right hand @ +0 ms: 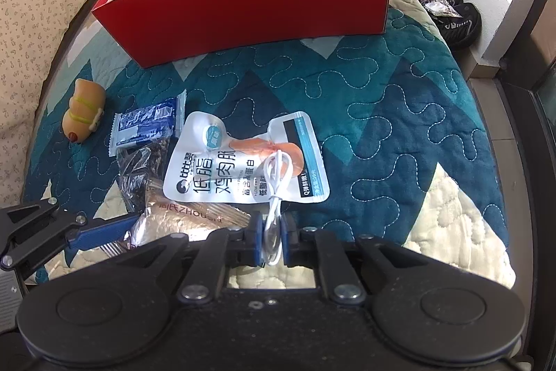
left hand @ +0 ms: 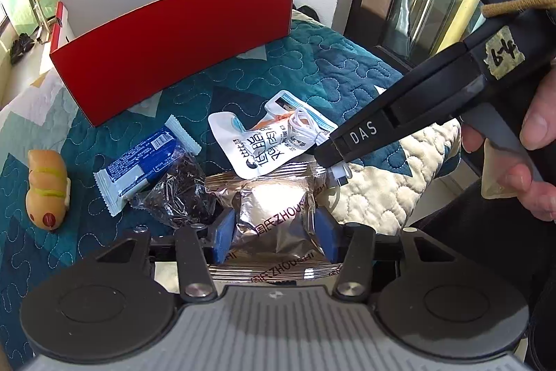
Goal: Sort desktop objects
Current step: 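Grasp the silver ZHOUSHI wrapper with left tool while right grasps the white USB cable, then lift both held items and carry them over into the red shoebox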
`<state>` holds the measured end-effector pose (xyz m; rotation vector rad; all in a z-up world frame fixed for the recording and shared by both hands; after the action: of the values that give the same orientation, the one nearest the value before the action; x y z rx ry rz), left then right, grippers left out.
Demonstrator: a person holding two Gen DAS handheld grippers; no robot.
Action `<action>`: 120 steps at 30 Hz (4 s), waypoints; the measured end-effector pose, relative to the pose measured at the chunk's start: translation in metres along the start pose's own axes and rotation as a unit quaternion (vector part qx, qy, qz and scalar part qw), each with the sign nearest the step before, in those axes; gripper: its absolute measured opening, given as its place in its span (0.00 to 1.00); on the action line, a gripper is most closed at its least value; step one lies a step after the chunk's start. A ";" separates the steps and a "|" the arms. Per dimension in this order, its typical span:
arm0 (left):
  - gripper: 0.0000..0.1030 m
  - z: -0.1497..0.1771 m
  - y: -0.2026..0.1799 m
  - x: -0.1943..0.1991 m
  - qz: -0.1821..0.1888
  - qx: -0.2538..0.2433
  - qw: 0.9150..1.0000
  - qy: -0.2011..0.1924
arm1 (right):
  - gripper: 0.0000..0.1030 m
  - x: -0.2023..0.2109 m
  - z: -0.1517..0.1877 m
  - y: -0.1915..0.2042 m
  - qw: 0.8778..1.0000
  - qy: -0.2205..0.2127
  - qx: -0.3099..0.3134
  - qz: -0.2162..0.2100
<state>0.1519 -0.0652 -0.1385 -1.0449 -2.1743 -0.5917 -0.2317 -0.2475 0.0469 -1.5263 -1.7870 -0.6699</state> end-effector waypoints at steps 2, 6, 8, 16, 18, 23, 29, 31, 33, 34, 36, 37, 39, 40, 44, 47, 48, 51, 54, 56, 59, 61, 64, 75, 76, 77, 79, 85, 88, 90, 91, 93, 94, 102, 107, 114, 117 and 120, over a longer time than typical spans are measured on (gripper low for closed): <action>0.46 0.000 0.001 0.002 -0.001 0.003 1.000 0.001 | 0.08 0.002 -0.001 0.000 1.000 -0.001 -0.001 0.006; 0.44 -0.001 0.004 0.006 -0.003 0.017 1.000 0.000 | 0.07 0.008 -0.003 -0.002 1.000 -0.003 -0.009 0.005; 0.44 -0.002 0.004 0.009 -0.004 0.021 1.000 -0.001 | 0.07 0.012 -0.003 -0.003 1.000 -0.006 -0.013 0.003; 0.16 -0.003 0.008 0.019 -0.013 0.042 0.999 0.001 | 0.07 0.028 -0.006 0.000 1.000 -0.015 -0.018 0.000; 0.16 -0.002 0.009 0.021 -0.006 0.050 0.999 -0.001 | 0.07 0.031 -0.006 0.000 1.000 -0.017 -0.016 0.001; 0.42 -0.002 0.013 0.025 -0.017 0.081 0.997 -0.006 | 0.07 0.033 -0.004 0.001 1.000 -0.017 -0.016 0.001; 0.78 -0.003 0.000 0.022 -0.013 0.056 0.998 -0.013 | 0.08 0.026 -0.003 0.002 1.000 -0.009 -0.019 0.000; 0.78 -0.001 -0.005 0.018 -0.014 0.049 0.999 -0.006 | 0.08 0.020 -0.003 0.000 1.000 -0.004 -0.022 0.004; 0.78 0.002 -0.011 0.013 -0.012 0.038 0.999 -0.002 | 0.08 0.014 -0.003 -0.002 1.000 0.002 -0.030 0.006; 0.78 0.003 -0.014 0.011 -0.014 0.031 0.999 0.000 | 0.09 0.012 -0.003 -0.003 0.999 0.005 -0.032 0.006; 0.78 0.005 -0.018 0.007 -0.016 0.019 1.000 0.005 | 0.13 0.008 -0.002 -0.004 0.999 0.009 -0.032 0.008; 0.78 0.007 -0.019 0.005 -0.015 0.016 1.000 0.007 | 0.17 0.007 -0.002 -0.004 0.999 0.010 -0.033 0.007; 0.78 0.008 -0.019 0.002 -0.018 0.016 1.000 0.010 | 0.20 0.005 -0.002 -0.004 0.999 0.011 -0.039 0.002; 0.77 0.009 -0.018 0.000 -0.019 0.016 1.000 0.012 | 0.22 0.004 -0.003 -0.004 0.999 0.012 -0.041 0.001; 0.69 0.012 -0.015 -0.005 -0.020 0.018 0.999 0.019 | 0.30 -0.001 -0.003 -0.002 0.999 0.018 -0.046 -0.008; 0.66 0.012 -0.014 -0.006 -0.020 0.020 0.999 0.017 | 0.30 -0.001 -0.006 0.004 0.999 0.011 -0.034 -0.004; 0.62 0.012 -0.013 -0.007 -0.023 0.018 0.999 0.016 | 0.30 -0.001 -0.007 0.005 1.000 0.009 -0.028 -0.001; 0.57 0.011 -0.011 -0.007 -0.024 0.019 0.999 0.015 | 0.26 -0.002 -0.008 0.008 1.000 0.005 -0.019 0.003; 0.55 0.010 -0.009 -0.006 -0.024 0.022 0.999 0.015 | 0.13 -0.002 -0.009 0.010 1.000 0.006 -0.014 0.008; 0.53 0.010 -0.009 -0.005 -0.026 0.019 0.999 0.013 | 0.09 -0.001 -0.009 0.010 1.000 0.006 -0.014 0.014; 0.50 0.009 -0.009 -0.004 -0.026 0.020 0.999 0.013 | 0.09 0.002 -0.010 0.011 1.000 0.003 -0.012 0.016; 0.49 0.009 -0.009 -0.003 -0.027 0.024 0.999 0.013 | 0.09 0.006 -0.011 0.012 1.000 0.000 -0.014 0.016; 0.48 0.008 -0.008 0.000 -0.024 0.036 0.999 0.014 | 0.09 0.012 -0.012 0.013 1.000 -0.002 -0.018 0.017; 0.48 0.001 -0.009 0.024 -0.024 0.046 0.999 -0.002 | 0.09 0.037 -0.014 0.019 1.000 -0.013 -0.027 0.006; 0.48 0.000 -0.009 0.026 -0.024 0.047 0.999 -0.004 | 0.09 0.040 -0.014 0.021 1.000 -0.015 -0.025 0.005; 0.48 -0.002 -0.009 0.029 -0.024 0.049 0.998 -0.007 | 0.09 0.043 -0.014 0.022 1.000 -0.016 -0.023 0.004; 0.48 -0.005 -0.010 0.035 -0.024 0.051 0.998 -0.013 | 0.09 0.050 -0.015 0.025 1.000 -0.020 -0.022 0.001; 0.48 -0.020 -0.010 0.052 -0.027 0.059 0.997 -0.033 | 0.09 0.075 -0.024 0.035 0.999 -0.039 -0.010 -0.009; 0.48 -0.029 -0.008 0.062 -0.028 0.069 0.996 -0.044 | 0.09 0.089 -0.030 0.041 0.999 -0.050 -0.002 -0.014; 0.48 -0.036 -0.006 0.067 -0.030 0.075 0.995 -0.052 | 0.09 0.099 -0.035 0.045 0.998 -0.057 0.000 -0.017; 0.48 -0.039 -0.005 0.070 -0.031 0.077 0.995 -0.056 | 0.09 0.103 -0.037 0.047 0.998 -0.061 0.002 -0.019; 0.48 -0.046 -0.003 0.074 -0.035 0.080 0.994 -0.063 | 0.09 0.111 -0.043 0.051 0.997 -0.070 0.007 -0.020; 0.48 -0.050 -0.001 0.077 -0.037 0.082 0.994 -0.067 | 0.09 0.115 -0.046 0.053 0.997 -0.074 0.012 -0.019; 0.48 -0.079 0.017 0.091 -0.052 0.110 0.989 -0.088 | 0.09 0.142 -0.073 0.067 0.993 -0.111 0.028 -0.029; 0.48 -0.097 0.025 0.095 -0.054 0.107 0.988 -0.103 | 0.09 0.151 -0.091 0.074 0.991 -0.125 0.035 -0.036; 0.48 -0.118 0.036 0.093 -0.056 0.100 0.987 -0.116 | 0.09 0.152 -0.114 0.080 0.989 -0.135 0.042 -0.038; 0.48 -0.126 0.044 0.087 -0.059 0.096 0.987 -0.118 | 0.09 0.150 -0.125 0.082 0.989 -0.139 0.045 -0.038; 0.48 -0.134 0.052 0.082 -0.062 0.096 0.986 -0.122 | 0.09 0.146 -0.138 0.083 0.988 -0.144 0.047 -0.039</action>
<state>0.2027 -0.0770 0.0184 -0.9228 -2.4674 -0.3134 -0.1388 -0.2453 0.2430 -1.5586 -2.0697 -0.4101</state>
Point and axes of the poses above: each gripper's, at about its wrist camera, not at the fingertips, and x roughly against the way its jaws point, y to its left, z to its underside, the point moved 5 cm from there along -x, roughly the way its jaws point, and after that the axes turned 11 degrees about -y, right-handed, at the moved point
